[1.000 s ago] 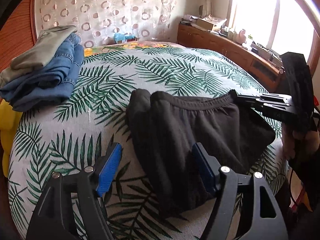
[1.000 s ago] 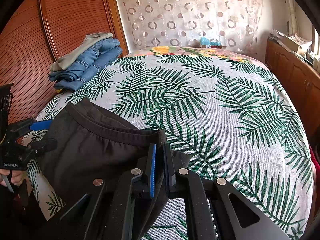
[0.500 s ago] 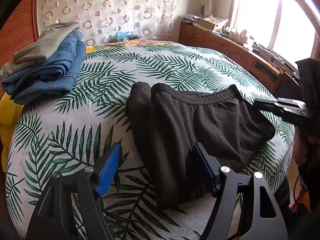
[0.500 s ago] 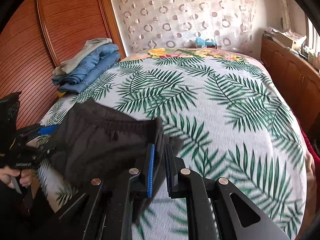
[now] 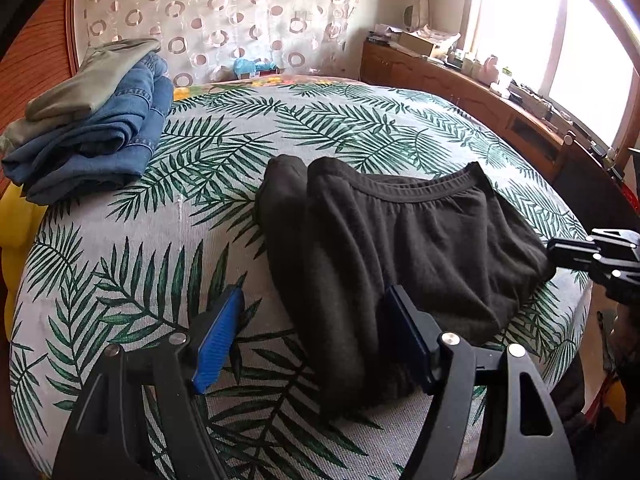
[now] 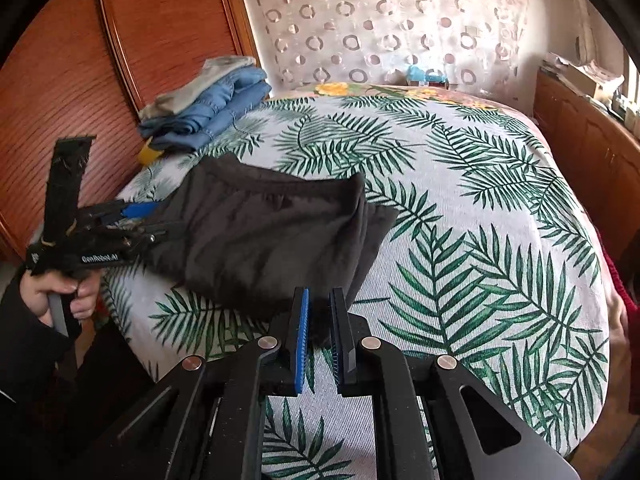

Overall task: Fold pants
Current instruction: 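Open the right gripper and withdraw it from the shorts, then grasp the folded black shorts at the waistband edge with both grippers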

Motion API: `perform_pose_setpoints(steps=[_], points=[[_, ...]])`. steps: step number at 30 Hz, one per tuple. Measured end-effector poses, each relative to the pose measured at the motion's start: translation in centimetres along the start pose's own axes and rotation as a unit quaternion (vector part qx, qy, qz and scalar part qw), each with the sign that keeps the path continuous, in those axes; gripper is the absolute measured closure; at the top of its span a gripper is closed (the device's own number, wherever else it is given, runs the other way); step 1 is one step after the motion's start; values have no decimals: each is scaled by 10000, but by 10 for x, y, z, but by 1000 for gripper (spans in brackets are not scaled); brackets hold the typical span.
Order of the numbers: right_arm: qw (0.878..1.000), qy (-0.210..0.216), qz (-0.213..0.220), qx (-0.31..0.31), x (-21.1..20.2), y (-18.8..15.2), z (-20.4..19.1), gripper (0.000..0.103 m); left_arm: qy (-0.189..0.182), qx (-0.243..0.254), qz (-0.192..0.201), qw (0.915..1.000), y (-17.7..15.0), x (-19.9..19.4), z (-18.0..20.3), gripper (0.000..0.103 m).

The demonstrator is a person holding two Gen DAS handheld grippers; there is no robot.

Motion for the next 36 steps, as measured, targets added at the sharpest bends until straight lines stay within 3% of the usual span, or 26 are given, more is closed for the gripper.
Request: perform_pose_setpoints(steps=[17,24,28,29,30,33,36], points=[[9990,-169,-201,-350,-3,-14,-11,90,-7,15,28,10000,-1,0,0,29],[9967,-574,-159,-546,6,-11,-12,77,-11,32,41,10000,-1,-1,1,29],[9972,-532,-70,-518,6,-11,-11,77,-9,49,57,10000,-1,-1,1,29],[9973,-516,-53,-516,6,-12,-9,80,-12,60,60,10000,-1,-1,1,29],[9973,-507,-46,-534,5,-12,-8,96,-12,69,62,10000,-1,-1,1,29],[9940,-932,66,-574,-2,-12,6,103,-26,81,79,9999,-2,-1,1,29],[9968,-781,50,-135,-9,-12,25,102,-2,79,82,9999,-2,-1,1,29]])
Point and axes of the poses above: each gripper's, at about its wrist camera, not at the fingertips, and x roughly the way its jaws point, z to its right, y to its top, the point moved 7 cm from there along x, roughly the way its jaws point, and after that the axes turned 9 degrees about -y, right-handed, at the moved point
